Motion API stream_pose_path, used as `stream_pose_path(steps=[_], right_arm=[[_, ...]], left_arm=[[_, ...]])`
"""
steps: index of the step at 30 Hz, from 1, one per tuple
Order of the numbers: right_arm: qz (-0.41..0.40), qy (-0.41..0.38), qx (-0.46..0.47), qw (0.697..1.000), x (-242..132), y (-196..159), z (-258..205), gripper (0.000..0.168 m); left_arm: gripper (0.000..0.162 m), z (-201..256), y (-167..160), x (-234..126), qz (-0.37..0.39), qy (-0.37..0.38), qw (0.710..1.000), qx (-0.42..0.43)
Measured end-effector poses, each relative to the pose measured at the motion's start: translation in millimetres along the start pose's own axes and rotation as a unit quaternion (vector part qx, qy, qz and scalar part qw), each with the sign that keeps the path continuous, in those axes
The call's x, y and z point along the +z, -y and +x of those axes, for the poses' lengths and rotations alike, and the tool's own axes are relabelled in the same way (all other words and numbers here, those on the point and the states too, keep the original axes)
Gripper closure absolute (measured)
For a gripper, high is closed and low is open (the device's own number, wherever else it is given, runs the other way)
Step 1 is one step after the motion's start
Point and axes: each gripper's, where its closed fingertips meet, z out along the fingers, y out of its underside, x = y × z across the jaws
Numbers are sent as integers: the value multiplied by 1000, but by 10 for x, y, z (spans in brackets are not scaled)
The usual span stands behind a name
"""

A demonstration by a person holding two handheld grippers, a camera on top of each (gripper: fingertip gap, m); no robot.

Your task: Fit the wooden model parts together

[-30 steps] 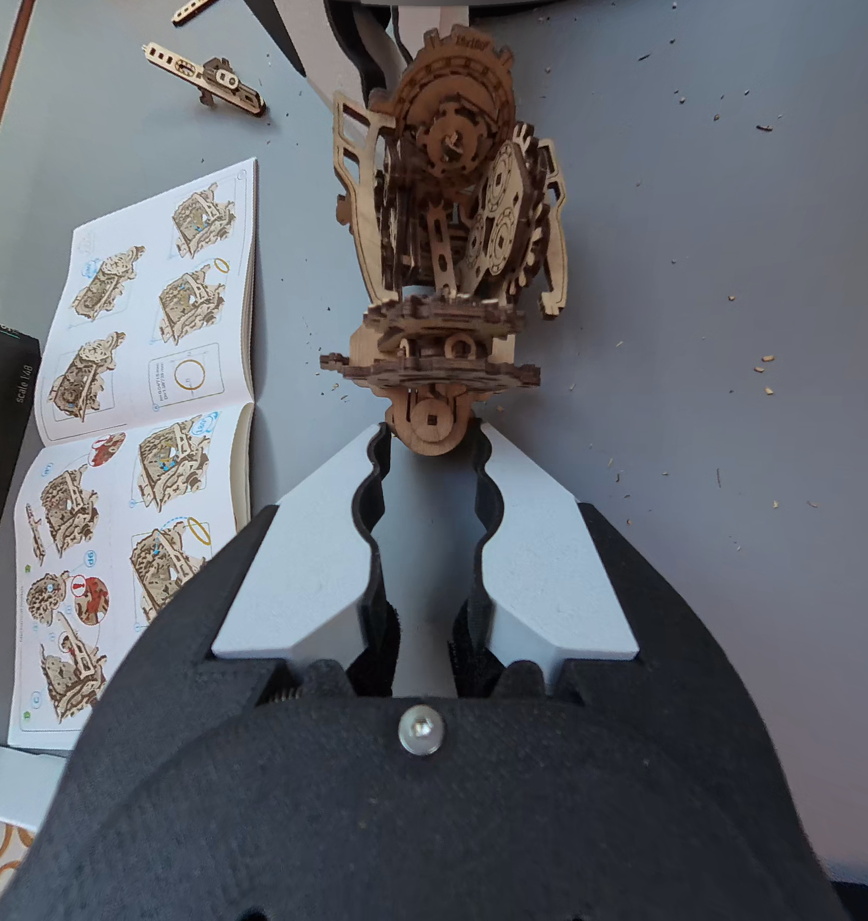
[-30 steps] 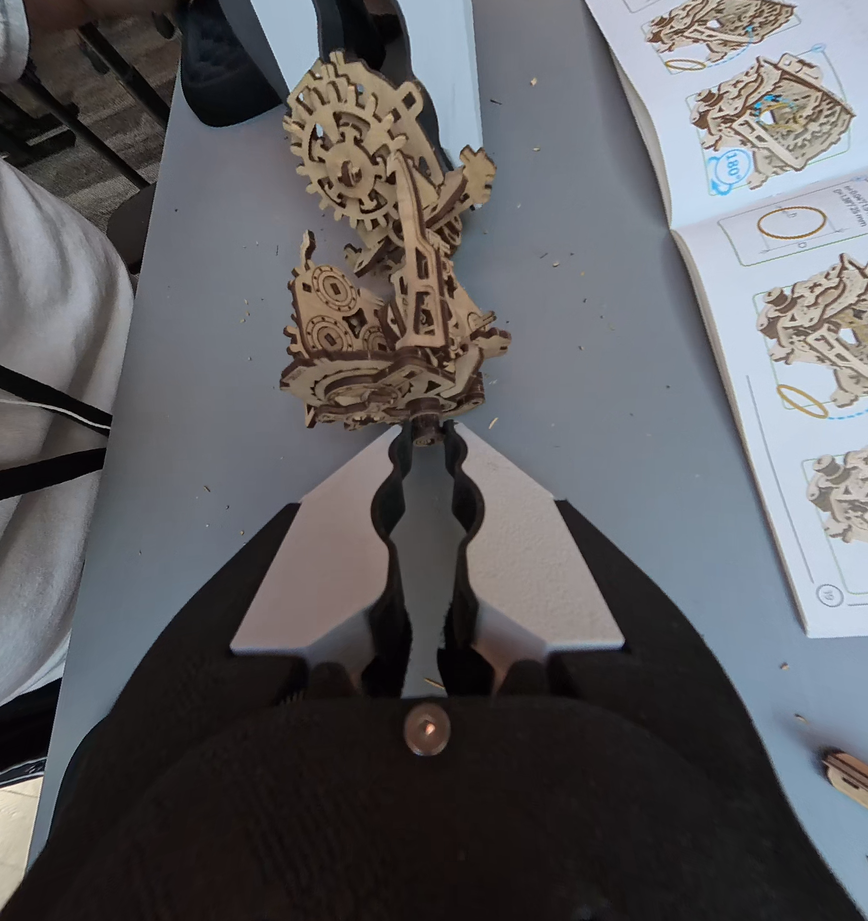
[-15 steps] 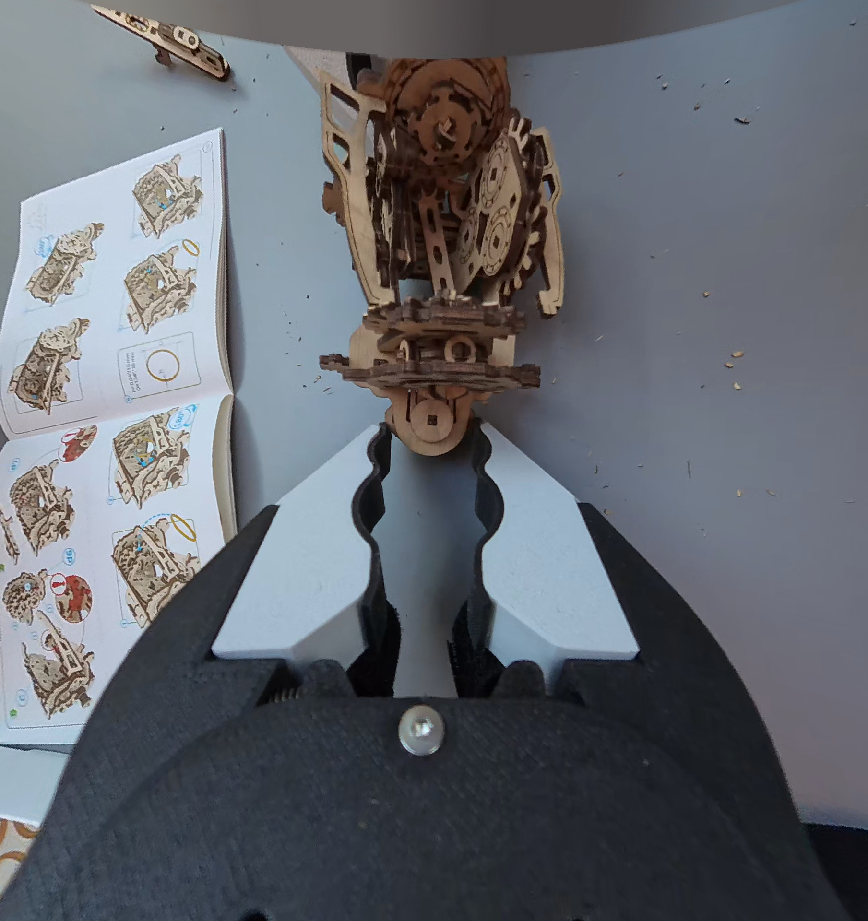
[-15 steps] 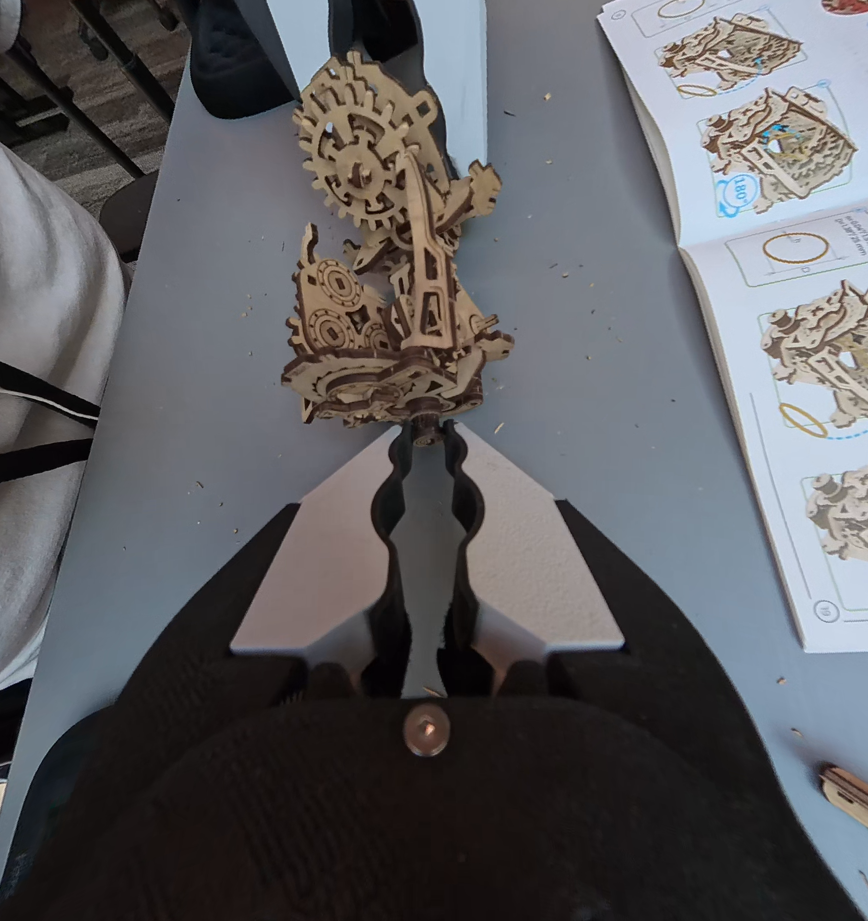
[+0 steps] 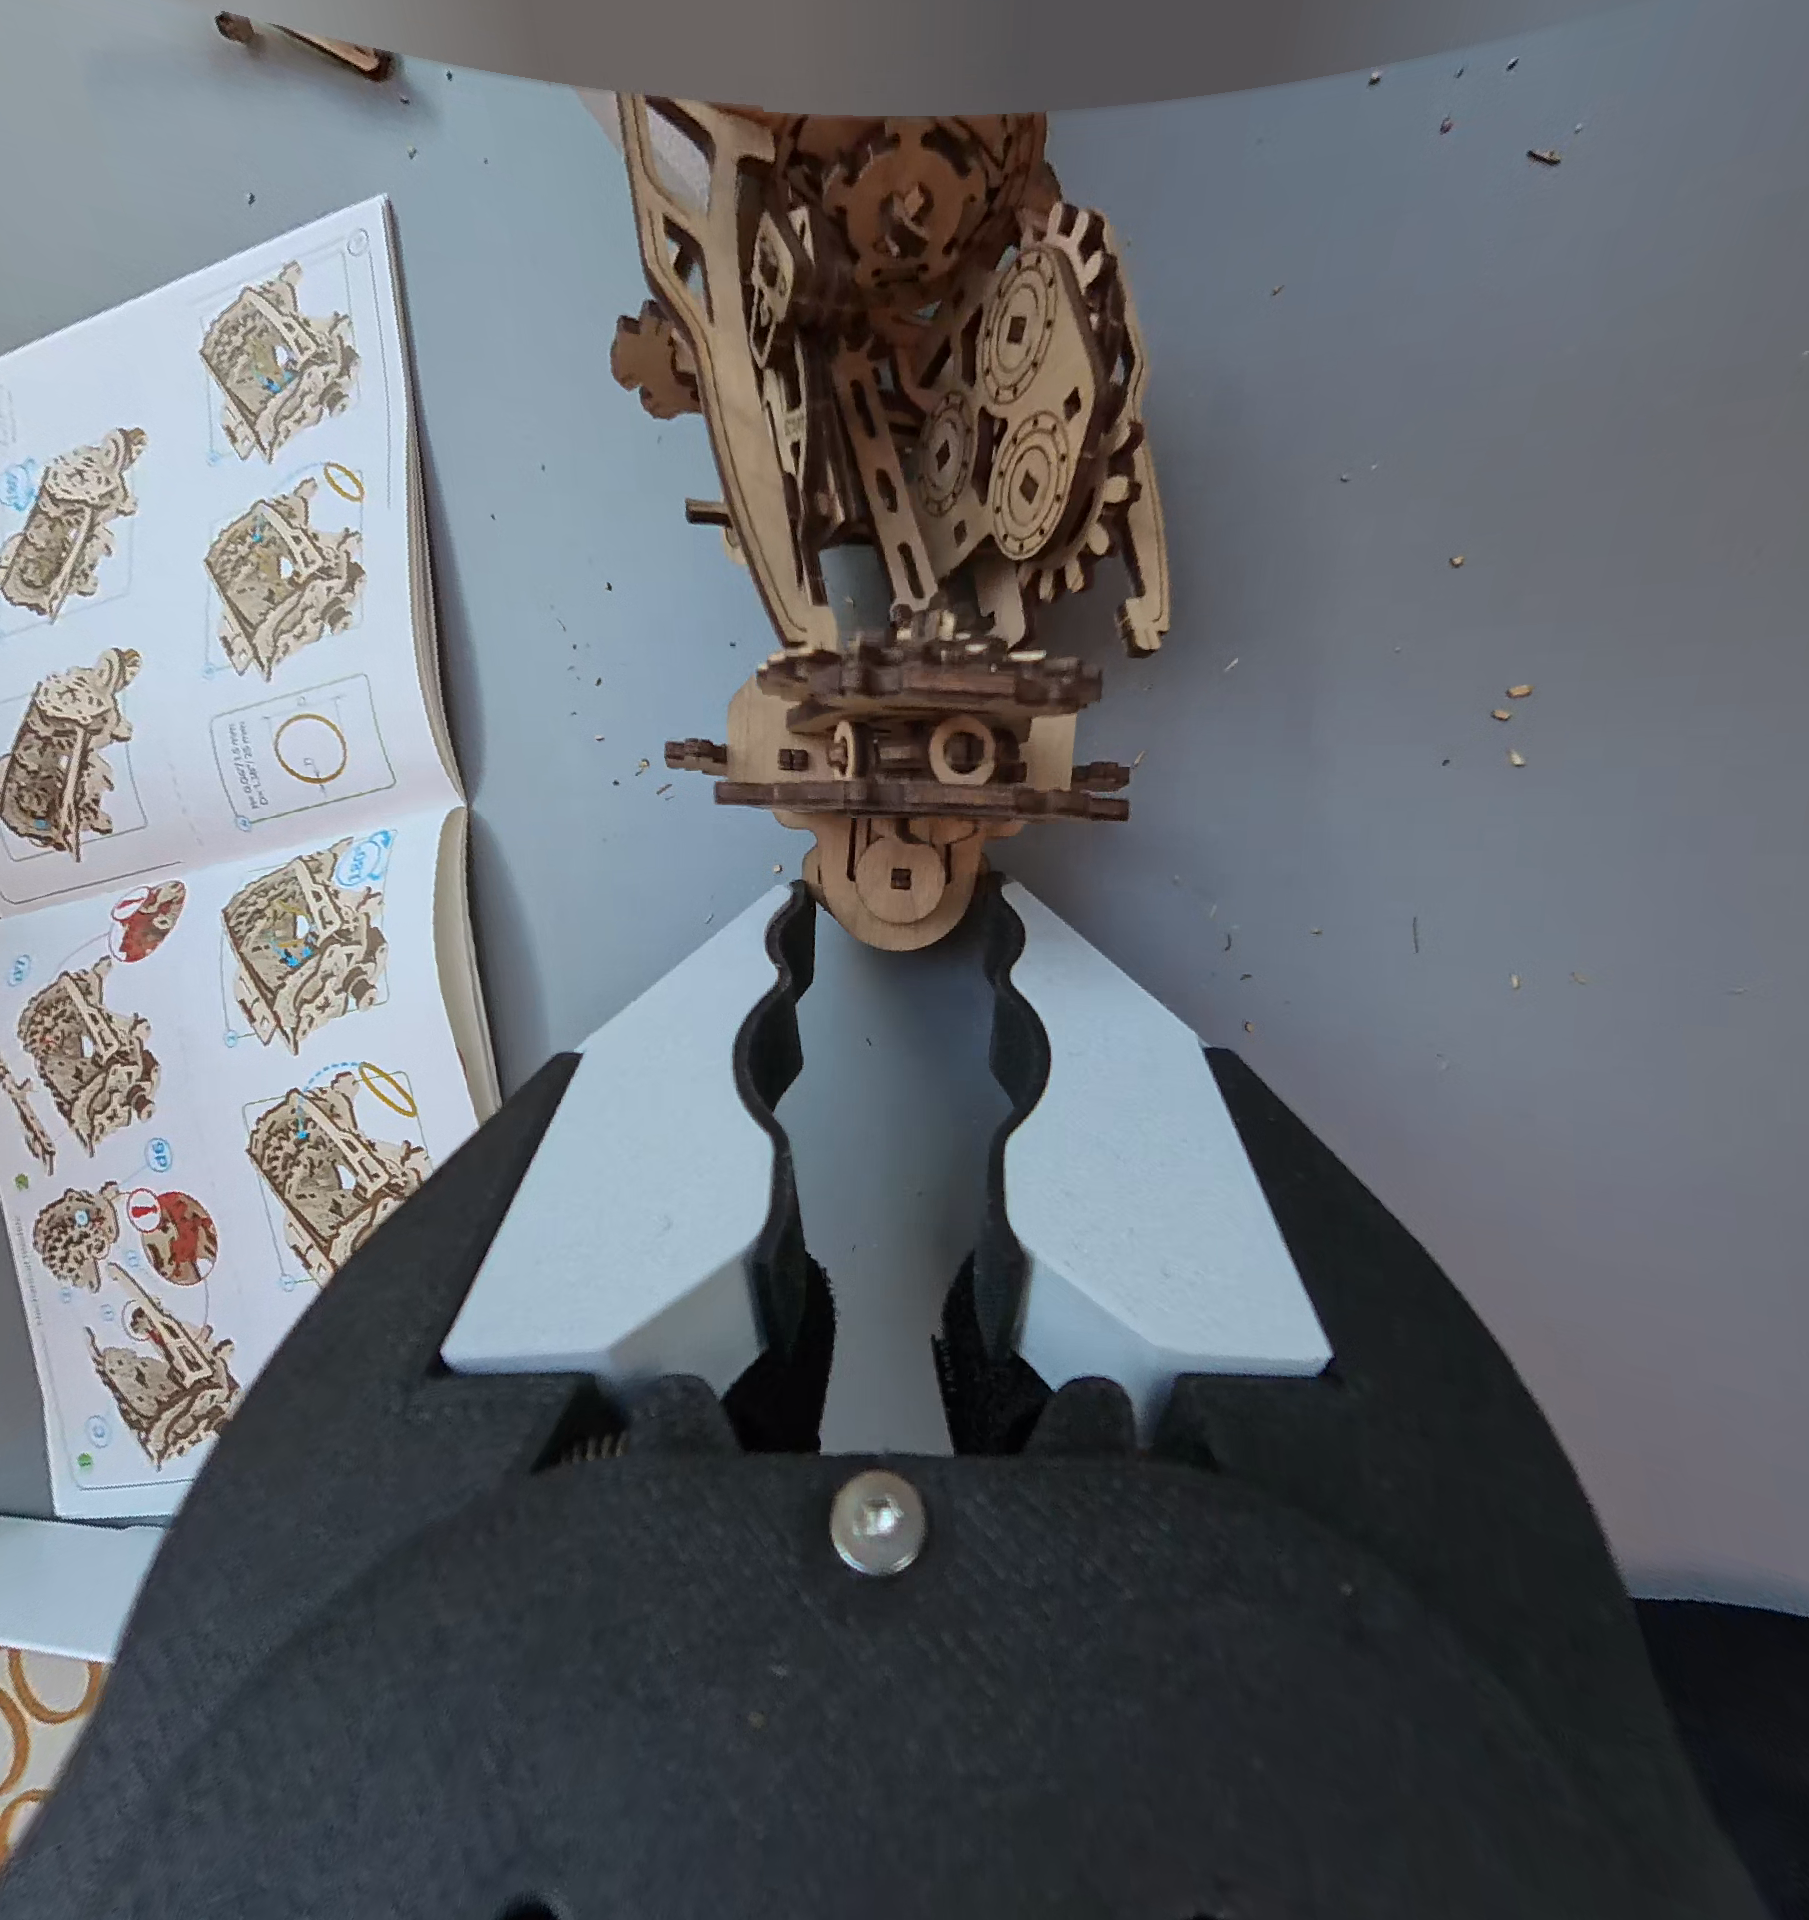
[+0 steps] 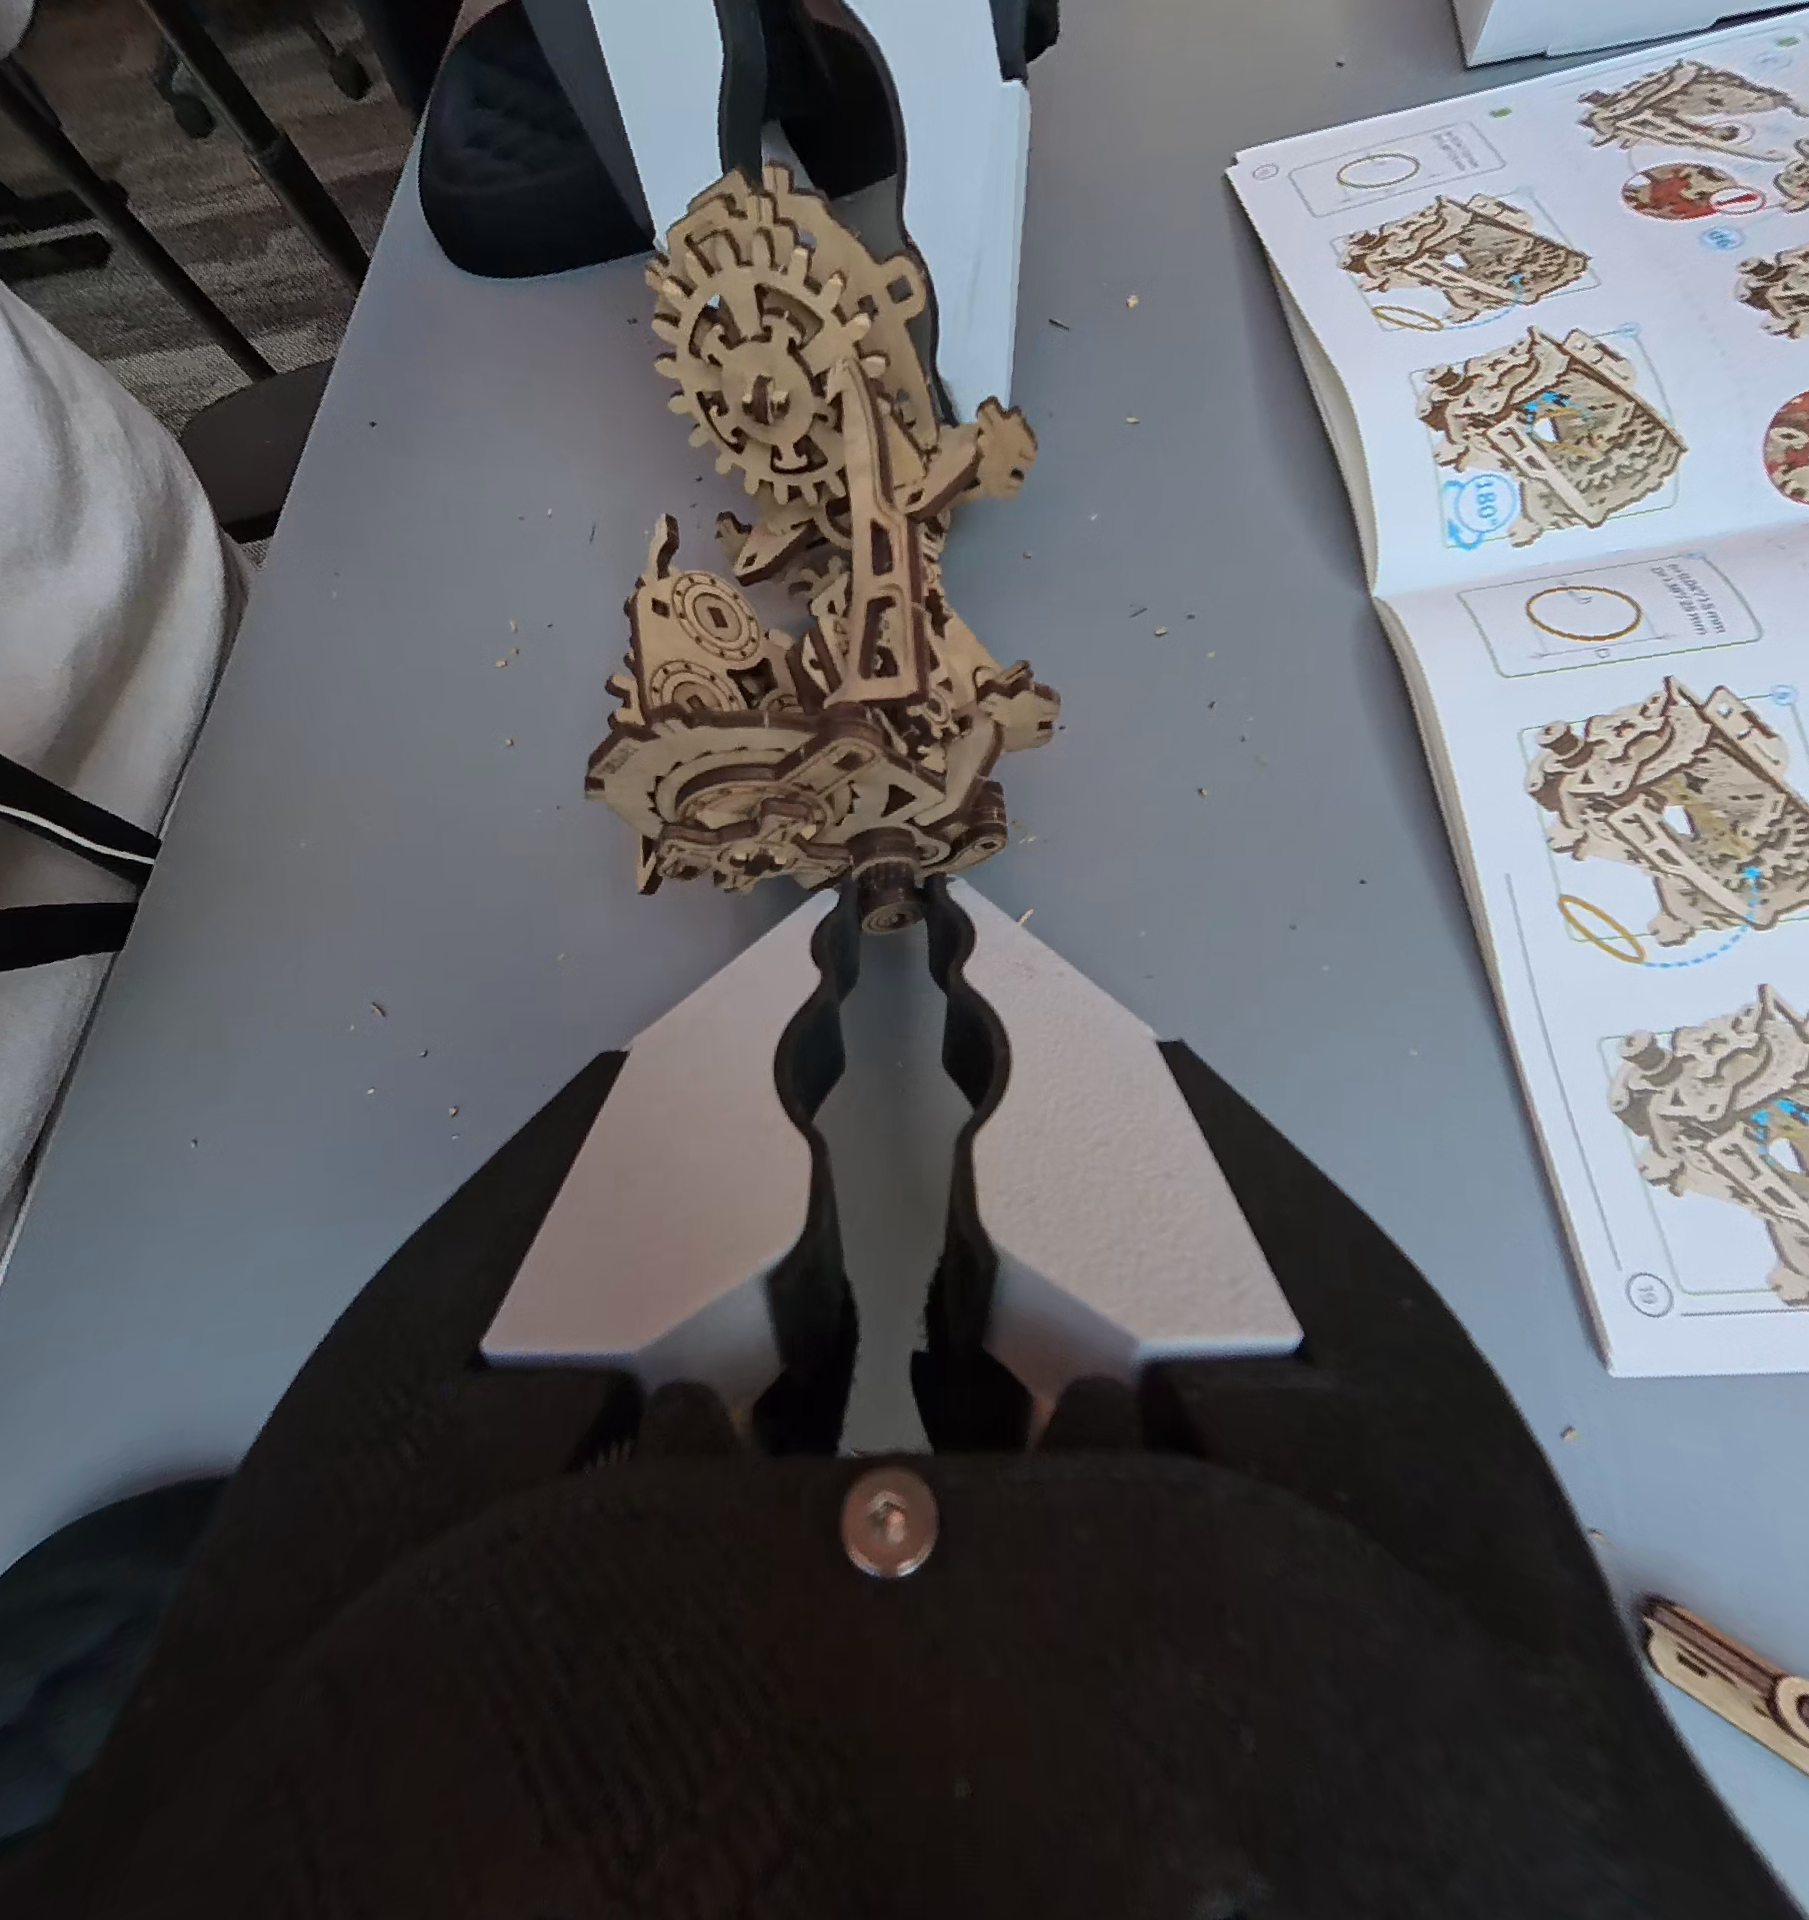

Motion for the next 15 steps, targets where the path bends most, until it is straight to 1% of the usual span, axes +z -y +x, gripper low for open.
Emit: stream_pose_path(steps=[7,11,15], right_arm=[[-2,15,24,1000,12,-25,14,156],[6,41,77,996,0,-30,41,156],[30,71,119,990,-47,23,59,156]], left_arm=[[131,-46,9,-1,2,17,1000,-6],[131,-52,10,24,3,30,1000,0],[131,-58,18,37,1,44,999,4]])
